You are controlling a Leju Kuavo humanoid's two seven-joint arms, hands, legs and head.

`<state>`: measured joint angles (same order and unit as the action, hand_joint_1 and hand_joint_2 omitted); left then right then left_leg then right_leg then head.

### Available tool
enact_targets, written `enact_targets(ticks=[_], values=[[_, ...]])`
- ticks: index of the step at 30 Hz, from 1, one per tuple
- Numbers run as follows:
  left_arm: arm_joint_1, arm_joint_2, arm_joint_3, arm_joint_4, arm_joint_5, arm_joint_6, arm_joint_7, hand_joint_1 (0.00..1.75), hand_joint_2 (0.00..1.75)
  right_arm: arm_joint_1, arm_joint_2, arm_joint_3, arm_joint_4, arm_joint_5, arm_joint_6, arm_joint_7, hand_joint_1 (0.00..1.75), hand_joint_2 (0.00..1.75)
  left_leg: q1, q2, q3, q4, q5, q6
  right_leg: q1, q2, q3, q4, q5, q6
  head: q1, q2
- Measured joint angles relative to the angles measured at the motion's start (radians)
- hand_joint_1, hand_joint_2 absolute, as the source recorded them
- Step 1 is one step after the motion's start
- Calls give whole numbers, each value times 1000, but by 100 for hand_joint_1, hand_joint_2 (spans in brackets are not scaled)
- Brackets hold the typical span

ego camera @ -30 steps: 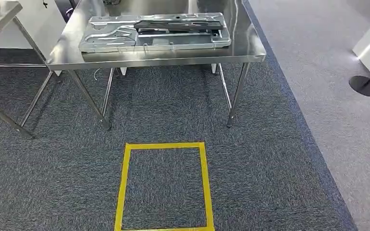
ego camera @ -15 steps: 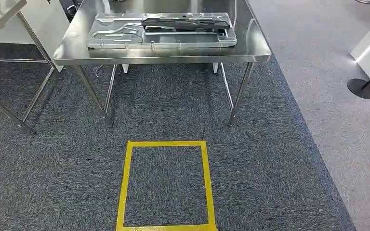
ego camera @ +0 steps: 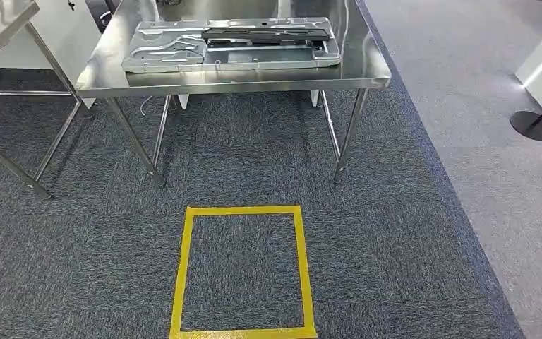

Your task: Take the parts from the cabinet and place them on the table.

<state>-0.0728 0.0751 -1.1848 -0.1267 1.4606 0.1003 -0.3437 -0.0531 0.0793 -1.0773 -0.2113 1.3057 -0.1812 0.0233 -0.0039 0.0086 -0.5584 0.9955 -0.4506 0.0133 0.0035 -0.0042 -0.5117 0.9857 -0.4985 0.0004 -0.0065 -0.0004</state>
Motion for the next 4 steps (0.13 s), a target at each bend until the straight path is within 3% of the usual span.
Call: enact_targets(ticks=[3, 4], values=[[8, -3, 48, -8, -70, -6, 17, 0, 0, 6, -3, 37, -2, -62, 7, -2, 0, 175, 0, 0, 0, 0, 0, 0, 0, 0, 0, 0, 0, 0, 0, 0], [11, -3, 64, -11, -92, -9, 21, 0, 0, 8, -4, 50, -3, -81, 8, -2, 0, 0, 0, 0, 0, 0, 0, 0, 0, 0, 0, 0, 0, 0, 0, 0]])
